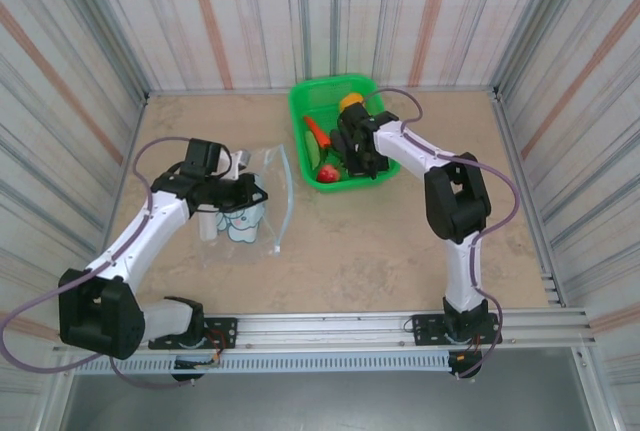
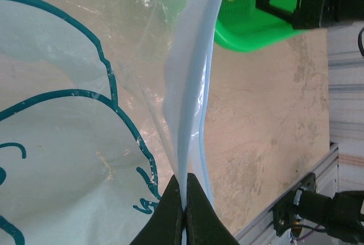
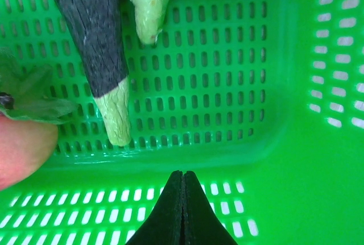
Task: Place the food in the zip-top bag and seal the zipper
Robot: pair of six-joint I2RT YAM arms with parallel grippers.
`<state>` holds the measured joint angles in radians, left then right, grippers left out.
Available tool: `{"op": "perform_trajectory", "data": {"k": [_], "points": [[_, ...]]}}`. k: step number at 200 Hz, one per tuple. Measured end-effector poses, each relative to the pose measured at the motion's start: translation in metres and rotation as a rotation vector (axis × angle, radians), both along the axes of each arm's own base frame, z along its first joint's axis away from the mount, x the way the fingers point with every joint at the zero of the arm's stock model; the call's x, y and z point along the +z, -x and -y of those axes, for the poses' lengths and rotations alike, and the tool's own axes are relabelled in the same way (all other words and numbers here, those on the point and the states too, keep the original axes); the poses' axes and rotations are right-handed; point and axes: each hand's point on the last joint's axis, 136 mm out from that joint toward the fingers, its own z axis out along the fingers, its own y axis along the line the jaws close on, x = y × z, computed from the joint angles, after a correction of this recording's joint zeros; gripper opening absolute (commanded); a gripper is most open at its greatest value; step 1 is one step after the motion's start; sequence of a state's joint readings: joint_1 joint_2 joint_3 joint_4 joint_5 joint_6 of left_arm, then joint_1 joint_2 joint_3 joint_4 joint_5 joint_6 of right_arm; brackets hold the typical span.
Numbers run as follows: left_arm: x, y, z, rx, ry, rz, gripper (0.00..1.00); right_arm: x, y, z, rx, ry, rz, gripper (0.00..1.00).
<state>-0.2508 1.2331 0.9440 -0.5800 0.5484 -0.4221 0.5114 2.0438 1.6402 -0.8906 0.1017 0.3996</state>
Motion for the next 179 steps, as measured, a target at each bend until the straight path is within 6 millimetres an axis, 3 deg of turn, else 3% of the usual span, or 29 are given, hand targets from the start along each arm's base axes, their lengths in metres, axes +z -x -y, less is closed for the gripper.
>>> {"op": "perform_trajectory", "data": {"k": [43, 72, 92, 115, 152, 179], "points": [[0.003, -0.002, -0.004, 0.016, -0.004, 0.015, 0.00, -0.007, 0.065, 0.001, 0.077, 0.054, -0.084, 0.00], [0.003, -0.002, -0.004, 0.017, -0.005, 0.015, 0.00, -0.013, 0.123, 0.002, 0.113, 0.071, -0.132, 0.00], [0.003, -0.002, -0.004, 0.016, -0.005, 0.015, 0.00, -0.010, 0.160, 0.007, 0.117, 0.078, -0.150, 0.00], [0.003, -0.002, -0.004, 0.015, -0.003, 0.015, 0.00, -0.004, 0.188, 0.011, 0.119, 0.074, -0.139, 0.00], [-0.001, -0.001, -0.001, 0.003, 0.012, -0.010, 0.00, 0.021, 0.197, 0.019, 0.092, 0.026, -0.083, 0.19], [-0.004, 0.000, 0.002, 0.002, 0.030, -0.042, 0.00, 0.060, 0.183, 0.002, 0.114, -0.074, 0.007, 0.36]]}}
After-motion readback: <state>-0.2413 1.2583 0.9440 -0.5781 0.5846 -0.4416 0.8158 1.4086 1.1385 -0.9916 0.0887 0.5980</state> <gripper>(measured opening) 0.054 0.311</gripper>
